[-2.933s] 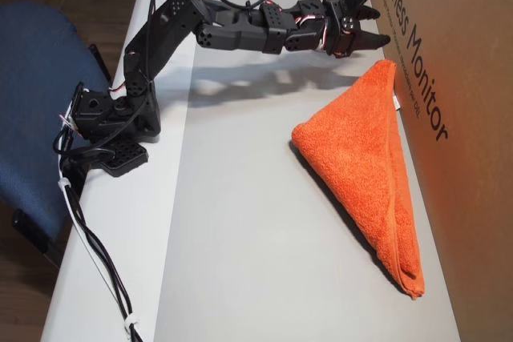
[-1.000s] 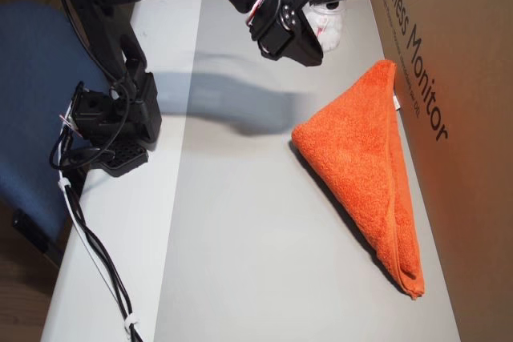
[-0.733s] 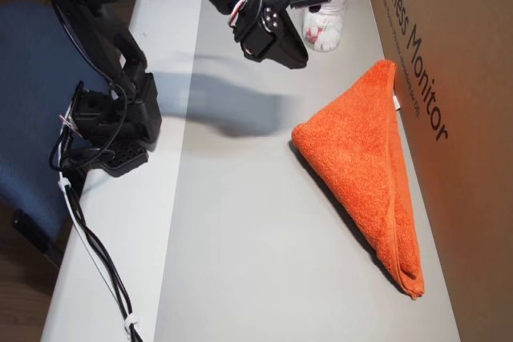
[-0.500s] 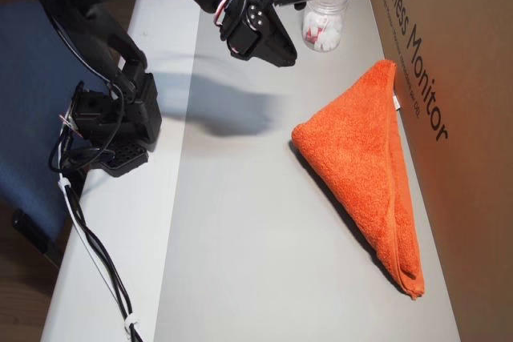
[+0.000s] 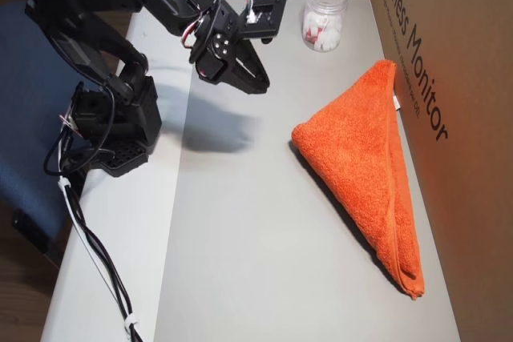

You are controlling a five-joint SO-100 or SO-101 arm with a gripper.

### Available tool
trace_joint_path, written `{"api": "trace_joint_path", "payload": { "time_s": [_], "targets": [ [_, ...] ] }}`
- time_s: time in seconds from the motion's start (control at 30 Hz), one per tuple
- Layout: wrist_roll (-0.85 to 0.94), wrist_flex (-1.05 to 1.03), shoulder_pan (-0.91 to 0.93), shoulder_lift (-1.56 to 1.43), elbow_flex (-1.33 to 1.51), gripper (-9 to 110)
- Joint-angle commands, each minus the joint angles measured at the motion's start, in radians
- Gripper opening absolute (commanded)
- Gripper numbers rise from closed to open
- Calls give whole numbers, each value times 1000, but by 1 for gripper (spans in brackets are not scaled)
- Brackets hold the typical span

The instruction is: Fold the blanket.

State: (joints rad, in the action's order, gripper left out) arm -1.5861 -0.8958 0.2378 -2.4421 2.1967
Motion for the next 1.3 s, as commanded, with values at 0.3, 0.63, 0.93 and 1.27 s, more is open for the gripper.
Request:
{"api": "trace_joint_path", "payload": {
  "time_s": [0.3, 0.63, 0.93, 1.27],
  "targets": [
    [17, 2, 3, -281, 192, 0],
    [21, 2, -29, -388, 293, 0],
    [21, 2, -52, -522, 439, 0],
    [23, 2, -52, -726, 617, 0]
  ]
}}
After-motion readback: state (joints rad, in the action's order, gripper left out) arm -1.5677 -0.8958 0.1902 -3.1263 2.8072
